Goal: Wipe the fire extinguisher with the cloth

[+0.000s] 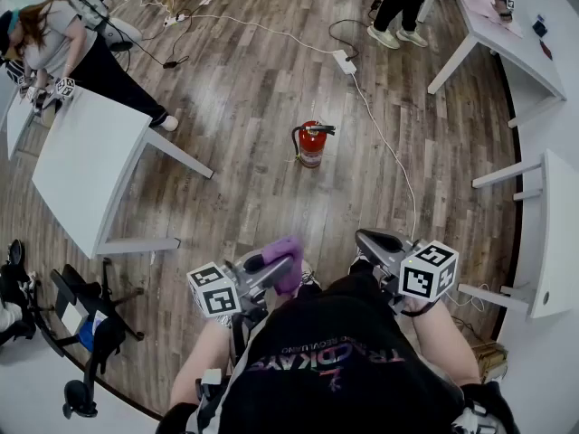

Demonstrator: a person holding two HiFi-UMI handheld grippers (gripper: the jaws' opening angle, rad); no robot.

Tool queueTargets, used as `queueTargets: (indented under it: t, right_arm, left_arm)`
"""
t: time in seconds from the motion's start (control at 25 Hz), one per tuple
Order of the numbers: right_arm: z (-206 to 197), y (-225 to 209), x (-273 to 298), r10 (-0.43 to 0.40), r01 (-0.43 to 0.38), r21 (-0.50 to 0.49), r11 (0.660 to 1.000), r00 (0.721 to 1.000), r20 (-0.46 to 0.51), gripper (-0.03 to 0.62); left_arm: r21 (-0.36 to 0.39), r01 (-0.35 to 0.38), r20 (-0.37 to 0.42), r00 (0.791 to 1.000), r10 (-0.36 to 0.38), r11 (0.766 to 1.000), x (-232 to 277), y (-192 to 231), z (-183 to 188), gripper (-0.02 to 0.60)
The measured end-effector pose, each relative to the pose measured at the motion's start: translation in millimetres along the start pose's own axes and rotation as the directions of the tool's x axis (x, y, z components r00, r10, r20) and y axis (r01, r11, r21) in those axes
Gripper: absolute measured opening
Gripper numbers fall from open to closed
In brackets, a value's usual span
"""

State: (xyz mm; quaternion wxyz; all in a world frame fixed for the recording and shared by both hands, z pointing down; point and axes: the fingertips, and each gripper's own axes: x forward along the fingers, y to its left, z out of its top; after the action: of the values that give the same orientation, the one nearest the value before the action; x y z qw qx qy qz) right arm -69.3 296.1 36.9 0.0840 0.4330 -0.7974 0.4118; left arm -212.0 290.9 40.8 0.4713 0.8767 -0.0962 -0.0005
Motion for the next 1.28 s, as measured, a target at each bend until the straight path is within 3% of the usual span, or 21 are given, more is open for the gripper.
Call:
queueTargets:
  t: [0.84, 1.28]
  right_arm:
    - [6.4, -11.1, -0.7, -0.013, 0.012, 0.027, 1.000, 1.000, 0.027, 0.005]
    - [38.1, -51.3, -30.3, 0.024, -0.024, 0.005, 1.000, 1.000, 0.012, 0.005]
  left_arm:
    - [-0.025, -0.011, 0.005, 1.000, 0.011, 1.000, 5.4, 7.2, 1.1, 0.071]
    - [-0.040, -0.054, 0.044, 0.998, 0.055, 0.998, 51.6, 2.6, 18.2, 0.071]
